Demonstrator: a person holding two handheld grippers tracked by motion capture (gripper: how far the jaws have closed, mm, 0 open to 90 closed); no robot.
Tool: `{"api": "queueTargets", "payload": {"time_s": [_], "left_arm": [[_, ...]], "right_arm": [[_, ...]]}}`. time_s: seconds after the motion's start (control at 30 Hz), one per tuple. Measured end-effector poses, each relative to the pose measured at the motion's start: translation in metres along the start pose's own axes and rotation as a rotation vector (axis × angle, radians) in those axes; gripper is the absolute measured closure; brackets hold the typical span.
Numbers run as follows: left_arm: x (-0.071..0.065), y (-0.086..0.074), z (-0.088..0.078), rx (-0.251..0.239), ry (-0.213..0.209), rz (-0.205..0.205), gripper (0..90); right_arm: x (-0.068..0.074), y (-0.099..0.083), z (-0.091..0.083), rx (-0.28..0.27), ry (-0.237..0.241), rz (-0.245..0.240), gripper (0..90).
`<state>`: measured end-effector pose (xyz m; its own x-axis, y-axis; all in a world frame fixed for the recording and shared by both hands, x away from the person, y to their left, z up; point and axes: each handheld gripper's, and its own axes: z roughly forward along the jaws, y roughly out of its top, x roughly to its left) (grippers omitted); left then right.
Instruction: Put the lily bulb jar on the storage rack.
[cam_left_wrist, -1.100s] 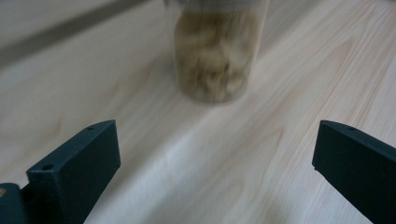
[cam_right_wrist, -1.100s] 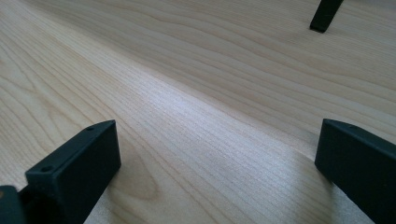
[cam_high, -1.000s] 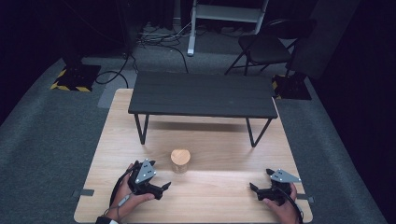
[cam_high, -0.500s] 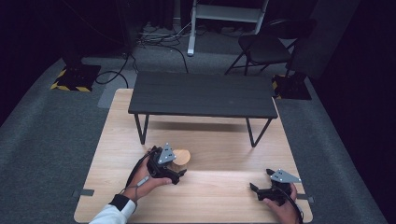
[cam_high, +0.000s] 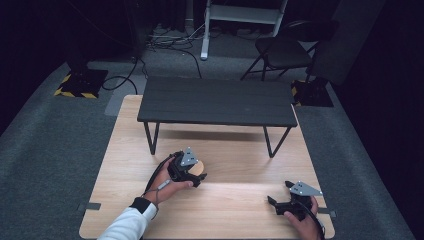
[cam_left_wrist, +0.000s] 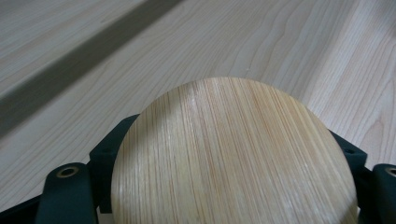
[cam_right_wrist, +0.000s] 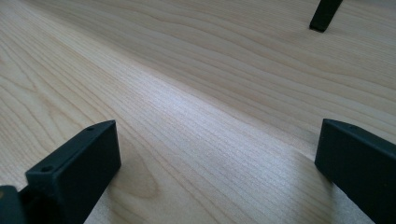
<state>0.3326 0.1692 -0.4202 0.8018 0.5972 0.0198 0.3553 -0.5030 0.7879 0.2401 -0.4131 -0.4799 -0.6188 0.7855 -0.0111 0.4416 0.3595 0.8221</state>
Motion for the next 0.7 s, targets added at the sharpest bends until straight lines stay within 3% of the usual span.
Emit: {"api": "queueTargets", "payload": {"time_s": [0.23,0.37,0.57,0.7], "left_arm": [[0.001,-0.002,-0.001,-0.007,0.012,-0.001,24.3],[0.002,0.0,-0.01,-0.007,0.026,-0.013,24.3],[0.003,0.023,-0.035,-0.034,0.022,0.008,24.3],[0.009,0.051,-0.052,-0.046,-0.003,0.014,24.3]], "right_arm": [[0.0,0.0,0.0,0.0,0.0,0.0,0.0],[0.0,0.0,0.0,0.0,0.0,-0.001,0.0],[0.0,0.0,0.0,0.0,0.0,0.0,0.0],[0.0,0.0,0.0,0.0,0.0,0.0,0.0]]}}
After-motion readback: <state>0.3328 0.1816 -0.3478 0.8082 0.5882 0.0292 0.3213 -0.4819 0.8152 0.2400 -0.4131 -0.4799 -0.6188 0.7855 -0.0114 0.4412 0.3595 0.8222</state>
